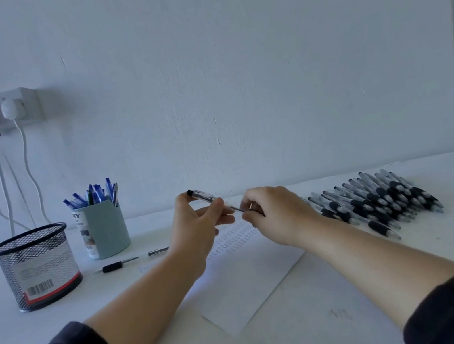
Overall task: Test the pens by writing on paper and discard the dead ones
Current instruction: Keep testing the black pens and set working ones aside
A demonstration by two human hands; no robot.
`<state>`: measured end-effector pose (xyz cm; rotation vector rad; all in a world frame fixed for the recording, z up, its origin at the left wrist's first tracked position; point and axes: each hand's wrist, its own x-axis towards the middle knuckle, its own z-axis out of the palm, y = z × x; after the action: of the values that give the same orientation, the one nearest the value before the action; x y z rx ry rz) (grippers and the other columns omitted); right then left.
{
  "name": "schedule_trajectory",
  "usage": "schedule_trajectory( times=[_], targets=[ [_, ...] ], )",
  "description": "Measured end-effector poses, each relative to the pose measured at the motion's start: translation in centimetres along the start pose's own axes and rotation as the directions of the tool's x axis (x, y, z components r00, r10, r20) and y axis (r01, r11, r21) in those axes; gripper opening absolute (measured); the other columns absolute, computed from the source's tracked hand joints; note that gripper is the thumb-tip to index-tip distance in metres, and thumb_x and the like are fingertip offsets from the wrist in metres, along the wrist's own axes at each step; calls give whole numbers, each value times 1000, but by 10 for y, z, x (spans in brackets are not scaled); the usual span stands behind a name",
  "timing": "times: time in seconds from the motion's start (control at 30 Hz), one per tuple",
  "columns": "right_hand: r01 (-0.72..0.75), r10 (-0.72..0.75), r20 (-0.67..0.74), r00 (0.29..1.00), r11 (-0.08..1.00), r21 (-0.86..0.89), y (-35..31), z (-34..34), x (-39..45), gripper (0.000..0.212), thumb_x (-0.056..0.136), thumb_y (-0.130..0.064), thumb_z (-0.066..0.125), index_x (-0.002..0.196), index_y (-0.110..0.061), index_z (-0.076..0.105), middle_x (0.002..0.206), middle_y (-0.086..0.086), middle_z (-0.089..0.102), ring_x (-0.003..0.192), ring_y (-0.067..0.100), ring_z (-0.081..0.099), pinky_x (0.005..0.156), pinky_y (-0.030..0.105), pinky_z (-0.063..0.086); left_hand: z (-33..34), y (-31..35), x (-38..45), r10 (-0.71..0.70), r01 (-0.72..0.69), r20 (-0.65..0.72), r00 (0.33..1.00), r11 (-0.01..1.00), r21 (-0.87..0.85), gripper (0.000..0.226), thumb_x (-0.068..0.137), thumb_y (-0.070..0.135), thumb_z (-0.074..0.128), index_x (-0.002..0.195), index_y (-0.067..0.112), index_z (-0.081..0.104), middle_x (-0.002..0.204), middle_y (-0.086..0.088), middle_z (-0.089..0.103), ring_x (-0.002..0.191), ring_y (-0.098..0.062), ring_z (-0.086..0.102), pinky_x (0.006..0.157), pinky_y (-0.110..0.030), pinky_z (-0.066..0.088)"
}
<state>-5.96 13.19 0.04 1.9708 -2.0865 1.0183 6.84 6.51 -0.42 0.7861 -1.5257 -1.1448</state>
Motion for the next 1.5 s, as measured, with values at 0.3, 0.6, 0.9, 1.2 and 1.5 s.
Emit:
schedule_trajectory(
  times=[0.3,0.6,0.9,1.2,1.5],
  targets=[
    [-590,492,-328,807,702,-400,44,-40,-7,17,90,-16,48,105,-16,56,115,7,56,116,30,43,95,37,31,-44,-5,31,84,-96,72,994,329,939,40,87,11,46,124,27,52,131,2,49,119,-19,46,100,-43,30],
    [-729,666,-314,677,551,-406,58,-42,-15,17,83,-17,50,69,-19,41,106,6,60,120,29,41,105,40,23,-87,-34,59,-222,236,-217,950,62,970,29,87,10,37,108,21,54,103,-2,52,103,-28,47,98,-48,35],
    [-543,516,-194,835,713,-444,47,-33,-7,32,92,-33,43,120,-21,54,129,6,46,126,29,32,106,44,21,-92,-35,61,-76,151,-144,987,93,984,23,87,2,41,100,14,56,100,-7,61,88,-25,55,82,-38,48],
    [-221,249,473,845,968,-116,13,-1,-5,83,73,-69,59,145,-43,27,157,-3,20,144,23,19,115,44,21,-58,-10,36,292,-295,160,943,511,807,9,87,8,53,87,16,49,92,-2,47,78,-21,48,71,-31,41],
    [-262,299,545,783,954,-147,10,-2,-8,84,70,-67,64,143,-47,28,153,-1,22,138,23,29,110,42,30,-33,-11,16,467,-466,402,788,26,884,60,57,76,23,51,19,42,51,8,41,68,-16,40,71,-31,16]
  ],
)
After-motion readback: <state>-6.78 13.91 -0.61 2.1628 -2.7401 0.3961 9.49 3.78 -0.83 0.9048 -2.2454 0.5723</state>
